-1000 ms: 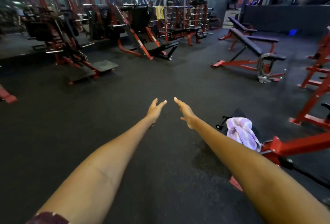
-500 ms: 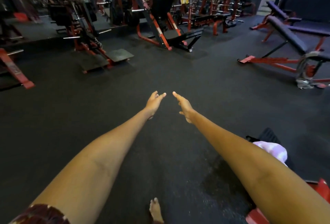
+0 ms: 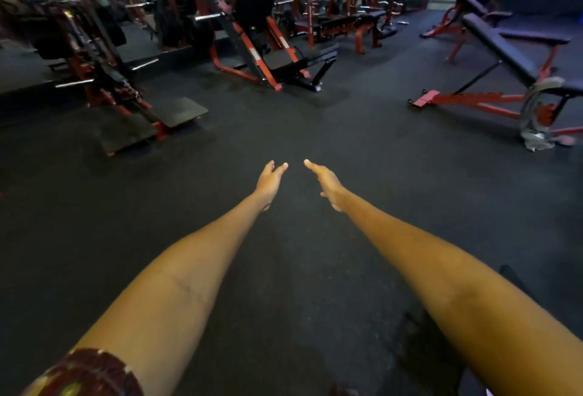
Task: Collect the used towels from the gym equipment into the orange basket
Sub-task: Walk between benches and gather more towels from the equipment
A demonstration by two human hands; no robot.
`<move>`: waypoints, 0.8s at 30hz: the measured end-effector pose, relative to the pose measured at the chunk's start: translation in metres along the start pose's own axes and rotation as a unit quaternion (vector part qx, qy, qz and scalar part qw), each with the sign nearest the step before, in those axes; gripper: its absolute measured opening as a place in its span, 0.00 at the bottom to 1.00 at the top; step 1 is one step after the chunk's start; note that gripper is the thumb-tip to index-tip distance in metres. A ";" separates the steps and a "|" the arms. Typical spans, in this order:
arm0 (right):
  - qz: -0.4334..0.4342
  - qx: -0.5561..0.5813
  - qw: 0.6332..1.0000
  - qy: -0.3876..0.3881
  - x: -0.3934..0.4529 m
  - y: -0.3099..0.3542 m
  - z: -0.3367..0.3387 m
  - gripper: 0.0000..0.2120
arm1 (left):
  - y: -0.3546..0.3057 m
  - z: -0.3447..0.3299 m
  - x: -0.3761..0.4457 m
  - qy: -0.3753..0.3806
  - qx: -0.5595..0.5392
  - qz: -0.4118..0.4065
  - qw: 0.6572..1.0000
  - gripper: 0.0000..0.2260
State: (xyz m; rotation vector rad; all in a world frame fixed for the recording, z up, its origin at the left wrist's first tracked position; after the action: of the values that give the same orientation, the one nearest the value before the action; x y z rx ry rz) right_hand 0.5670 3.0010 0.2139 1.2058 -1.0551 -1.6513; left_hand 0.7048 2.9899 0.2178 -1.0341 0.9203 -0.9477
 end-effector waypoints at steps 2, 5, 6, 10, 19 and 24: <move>-0.003 0.007 1.000 -0.006 0.038 0.006 0.004 0.31 | -0.007 -0.025 0.030 0.014 0.001 -0.001 1.000 0.28; -0.011 0.013 1.000 -0.017 0.107 0.016 0.015 0.31 | -0.018 -0.072 0.088 0.028 0.001 -0.001 1.000 0.28; -0.009 0.012 1.000 -0.018 0.128 0.019 0.018 0.31 | -0.022 -0.084 0.104 0.032 0.000 -0.002 0.999 0.28; 0.000 0.012 0.999 -0.029 0.225 0.045 0.034 0.31 | -0.046 -0.139 0.185 0.037 -0.009 -0.012 0.999 0.27; -0.008 -0.003 0.999 -0.036 0.423 0.112 0.074 0.29 | -0.115 -0.256 0.354 0.039 -0.017 0.002 0.999 0.27; -0.006 -0.002 0.999 -0.039 0.538 0.132 0.081 0.29 | -0.135 -0.322 0.450 0.050 -0.022 0.002 0.999 0.27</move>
State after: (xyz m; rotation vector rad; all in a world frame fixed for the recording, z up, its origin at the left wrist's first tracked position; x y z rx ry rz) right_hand 0.3937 2.4687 0.1997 1.1543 -1.0931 -1.7214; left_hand 0.5207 2.4510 0.1952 -1.0280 1.0295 -0.9865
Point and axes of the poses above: each hand's wrist, its own x-axis towards the middle knuckle, its own z-axis out of the back of the hand, y = z × x, the point moved 7 cm from there along x, towards the middle knuckle, and after that the axes turned 14 degrees about -y, right-handed, at the moved point
